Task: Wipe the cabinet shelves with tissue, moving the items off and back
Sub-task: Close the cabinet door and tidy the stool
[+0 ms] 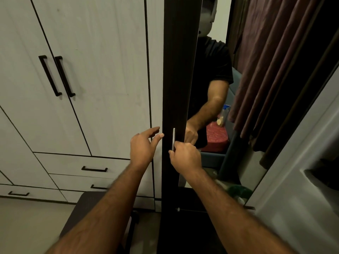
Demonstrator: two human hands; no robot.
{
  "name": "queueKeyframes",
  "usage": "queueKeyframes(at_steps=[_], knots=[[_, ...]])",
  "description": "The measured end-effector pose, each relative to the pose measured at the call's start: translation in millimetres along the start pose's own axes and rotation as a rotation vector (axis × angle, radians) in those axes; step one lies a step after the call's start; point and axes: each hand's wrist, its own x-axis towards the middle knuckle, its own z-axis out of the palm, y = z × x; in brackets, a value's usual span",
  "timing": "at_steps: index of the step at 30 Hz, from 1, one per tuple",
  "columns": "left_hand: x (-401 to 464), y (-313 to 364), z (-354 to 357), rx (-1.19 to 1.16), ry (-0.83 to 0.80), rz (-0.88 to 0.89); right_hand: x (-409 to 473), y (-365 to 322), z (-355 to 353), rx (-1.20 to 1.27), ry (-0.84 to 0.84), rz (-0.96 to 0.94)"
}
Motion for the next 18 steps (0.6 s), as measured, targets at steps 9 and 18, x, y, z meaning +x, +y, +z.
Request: queueKeyframes(at_steps=[9, 18], knots=[[-2.7, 1.6, 2.5, 0.028, 0.024, 0.02, 1.3, 1.5, 1.6, -0.009, -0.03, 0.013], [-45.9, -61.3, -8.3, 0.239, -0.085, 0.027, -53.2, 31.4, 67.2, 0.128, -0.014, 0.043]])
